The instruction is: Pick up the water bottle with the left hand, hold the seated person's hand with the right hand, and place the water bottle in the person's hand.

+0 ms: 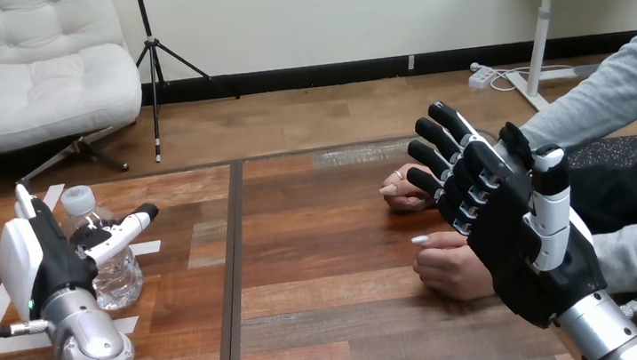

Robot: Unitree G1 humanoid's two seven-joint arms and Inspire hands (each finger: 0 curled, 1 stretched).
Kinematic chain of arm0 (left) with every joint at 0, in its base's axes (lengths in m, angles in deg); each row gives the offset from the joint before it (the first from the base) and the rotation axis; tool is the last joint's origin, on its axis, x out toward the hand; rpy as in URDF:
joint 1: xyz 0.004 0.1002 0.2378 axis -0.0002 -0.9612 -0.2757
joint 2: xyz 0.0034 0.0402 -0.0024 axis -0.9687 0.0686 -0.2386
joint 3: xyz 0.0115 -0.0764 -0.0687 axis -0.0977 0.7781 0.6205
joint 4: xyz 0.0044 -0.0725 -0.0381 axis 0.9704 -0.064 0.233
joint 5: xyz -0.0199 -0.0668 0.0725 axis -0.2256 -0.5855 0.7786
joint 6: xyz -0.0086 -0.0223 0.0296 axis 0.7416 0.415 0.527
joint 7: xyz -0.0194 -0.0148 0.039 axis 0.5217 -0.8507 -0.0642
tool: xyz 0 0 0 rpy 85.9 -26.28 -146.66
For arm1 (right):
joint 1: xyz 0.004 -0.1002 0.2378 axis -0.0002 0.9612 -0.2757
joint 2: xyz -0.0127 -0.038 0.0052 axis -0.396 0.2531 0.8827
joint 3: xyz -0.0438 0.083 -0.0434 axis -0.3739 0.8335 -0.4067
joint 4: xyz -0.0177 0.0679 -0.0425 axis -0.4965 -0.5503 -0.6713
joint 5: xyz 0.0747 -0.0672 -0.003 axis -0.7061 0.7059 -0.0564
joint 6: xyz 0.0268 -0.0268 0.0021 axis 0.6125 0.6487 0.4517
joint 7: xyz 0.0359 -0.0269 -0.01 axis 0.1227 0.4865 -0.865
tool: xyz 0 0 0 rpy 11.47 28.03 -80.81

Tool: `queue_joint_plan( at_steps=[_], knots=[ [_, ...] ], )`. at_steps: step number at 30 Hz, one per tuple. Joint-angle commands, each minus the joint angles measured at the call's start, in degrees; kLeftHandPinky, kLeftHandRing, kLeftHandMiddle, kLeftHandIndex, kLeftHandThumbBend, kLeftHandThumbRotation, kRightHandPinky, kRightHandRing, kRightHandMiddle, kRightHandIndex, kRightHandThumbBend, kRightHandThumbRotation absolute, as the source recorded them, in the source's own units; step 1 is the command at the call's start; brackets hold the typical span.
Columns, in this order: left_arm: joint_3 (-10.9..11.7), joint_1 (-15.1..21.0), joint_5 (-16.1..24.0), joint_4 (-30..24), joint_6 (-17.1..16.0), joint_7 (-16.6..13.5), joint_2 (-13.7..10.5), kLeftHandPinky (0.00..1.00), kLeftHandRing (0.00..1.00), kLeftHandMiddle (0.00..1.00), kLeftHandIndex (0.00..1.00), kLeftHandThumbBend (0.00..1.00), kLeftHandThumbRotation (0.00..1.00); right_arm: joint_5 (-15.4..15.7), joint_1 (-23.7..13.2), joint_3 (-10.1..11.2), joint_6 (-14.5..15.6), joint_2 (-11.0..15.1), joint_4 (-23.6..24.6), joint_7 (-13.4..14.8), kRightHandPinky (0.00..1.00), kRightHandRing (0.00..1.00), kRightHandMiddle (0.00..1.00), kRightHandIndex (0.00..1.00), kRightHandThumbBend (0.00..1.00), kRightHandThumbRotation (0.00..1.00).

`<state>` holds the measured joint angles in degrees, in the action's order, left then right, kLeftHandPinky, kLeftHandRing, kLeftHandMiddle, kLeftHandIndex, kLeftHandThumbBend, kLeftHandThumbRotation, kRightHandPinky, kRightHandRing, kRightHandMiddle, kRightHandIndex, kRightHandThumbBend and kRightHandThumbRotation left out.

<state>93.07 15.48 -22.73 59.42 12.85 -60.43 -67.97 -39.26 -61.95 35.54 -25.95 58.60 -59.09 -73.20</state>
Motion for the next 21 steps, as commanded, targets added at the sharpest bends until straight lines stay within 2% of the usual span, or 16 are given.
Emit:
queue_joint_plan(
  at_steps=[1, 9, 17, 21],
  knots=[
    [1.26, 5.82, -1.86, 0.97, -2.45, 1.64, 0.05, 1.0, 1.0, 1.0, 1.0, 1.0, 0.32, -0.75, -1.64, 0.59, -1.68, -0.91, 1.9, -0.24, 1.0, 1.0, 1.0, 1.0, 0.99, 1.0],
    [3.18, 6.73, -6.33, 0.51, -3.27, 4.8, 1.03, 0.97, 1.0, 1.0, 1.0, 1.0, 0.32, -0.65, -1.62, 0.59, -1.9, -0.89, 1.85, -0.29, 1.0, 1.0, 1.0, 1.0, 0.98, 1.0],
    [4.92, 8.35, -9.99, 1.07, -1.04, 8.42, 1.43, 0.94, 1.0, 1.0, 1.0, 1.0, 0.36, -0.76, -1.57, 0.59, -1.87, -0.88, 1.94, -0.25, 1.0, 1.0, 1.0, 1.0, 0.99, 1.0],
    [5.36, 8.75, -10.79, 1.04, -0.77, 9.27, 1.48, 0.93, 1.0, 1.0, 1.0, 1.0, 0.37, -0.58, -1.49, 0.56, -1.66, -0.84, 2.22, 0.04, 1.0, 1.0, 1.0, 1.0, 0.99, 1.0]
  ],
)
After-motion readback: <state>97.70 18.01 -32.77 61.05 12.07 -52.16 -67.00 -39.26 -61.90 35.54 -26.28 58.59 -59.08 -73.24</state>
